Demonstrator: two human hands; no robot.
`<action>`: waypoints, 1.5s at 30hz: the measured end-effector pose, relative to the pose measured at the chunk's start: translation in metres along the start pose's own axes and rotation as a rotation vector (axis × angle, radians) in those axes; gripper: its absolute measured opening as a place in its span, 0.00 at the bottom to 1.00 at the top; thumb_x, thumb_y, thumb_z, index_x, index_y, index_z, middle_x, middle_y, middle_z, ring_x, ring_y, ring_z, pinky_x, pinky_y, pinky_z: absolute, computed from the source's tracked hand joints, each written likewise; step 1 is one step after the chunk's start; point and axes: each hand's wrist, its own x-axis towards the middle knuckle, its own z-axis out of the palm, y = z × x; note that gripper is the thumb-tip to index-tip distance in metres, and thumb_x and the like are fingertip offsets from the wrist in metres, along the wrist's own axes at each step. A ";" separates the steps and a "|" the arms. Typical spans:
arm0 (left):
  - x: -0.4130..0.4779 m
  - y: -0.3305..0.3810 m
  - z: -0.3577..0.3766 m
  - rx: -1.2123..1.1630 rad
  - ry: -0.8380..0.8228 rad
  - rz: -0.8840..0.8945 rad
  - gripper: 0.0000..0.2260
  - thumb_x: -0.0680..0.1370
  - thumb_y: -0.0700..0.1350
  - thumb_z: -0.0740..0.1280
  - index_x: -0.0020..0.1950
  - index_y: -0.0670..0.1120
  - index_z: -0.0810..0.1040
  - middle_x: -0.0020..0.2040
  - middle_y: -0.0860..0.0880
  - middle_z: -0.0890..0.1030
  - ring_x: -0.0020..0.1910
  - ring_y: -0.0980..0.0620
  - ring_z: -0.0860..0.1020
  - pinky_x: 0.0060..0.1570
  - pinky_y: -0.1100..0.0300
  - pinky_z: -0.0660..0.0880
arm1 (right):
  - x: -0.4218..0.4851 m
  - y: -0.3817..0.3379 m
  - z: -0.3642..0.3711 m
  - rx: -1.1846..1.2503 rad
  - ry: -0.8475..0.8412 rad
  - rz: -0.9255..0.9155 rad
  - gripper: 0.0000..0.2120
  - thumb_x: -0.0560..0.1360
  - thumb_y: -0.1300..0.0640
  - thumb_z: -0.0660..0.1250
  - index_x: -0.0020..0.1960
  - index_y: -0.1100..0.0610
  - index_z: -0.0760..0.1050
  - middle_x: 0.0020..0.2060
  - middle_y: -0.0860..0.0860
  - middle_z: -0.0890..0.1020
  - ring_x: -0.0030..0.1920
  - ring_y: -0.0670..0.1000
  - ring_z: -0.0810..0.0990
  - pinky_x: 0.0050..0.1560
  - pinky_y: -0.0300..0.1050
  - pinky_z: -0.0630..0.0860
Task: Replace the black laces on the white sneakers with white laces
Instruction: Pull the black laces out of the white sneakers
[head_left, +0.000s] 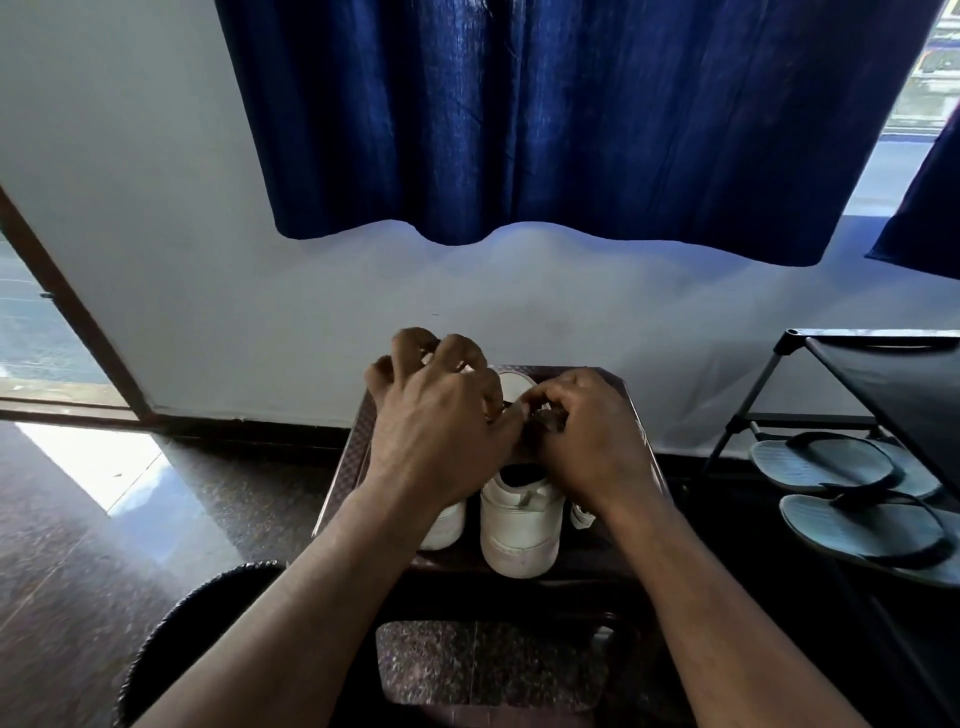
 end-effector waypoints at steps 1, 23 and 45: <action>-0.002 0.002 0.001 0.036 -0.018 0.014 0.19 0.75 0.67 0.62 0.45 0.55 0.84 0.62 0.62 0.75 0.69 0.46 0.61 0.63 0.42 0.64 | 0.003 -0.002 0.002 -0.021 -0.039 0.003 0.12 0.69 0.46 0.68 0.50 0.44 0.85 0.50 0.44 0.77 0.55 0.52 0.78 0.56 0.50 0.78; -0.010 -0.004 0.023 0.015 0.092 0.041 0.15 0.76 0.54 0.61 0.44 0.49 0.86 0.67 0.60 0.72 0.67 0.45 0.63 0.63 0.43 0.64 | 0.006 0.001 0.017 0.190 0.083 0.060 0.06 0.72 0.51 0.73 0.46 0.42 0.77 0.51 0.45 0.80 0.55 0.50 0.79 0.54 0.43 0.75; -0.011 -0.003 0.021 0.016 0.095 0.053 0.15 0.76 0.53 0.62 0.44 0.50 0.86 0.69 0.59 0.73 0.68 0.45 0.62 0.62 0.44 0.64 | 0.006 -0.004 0.010 -0.062 -0.048 0.005 0.14 0.64 0.50 0.62 0.46 0.48 0.82 0.52 0.45 0.81 0.58 0.58 0.77 0.59 0.57 0.76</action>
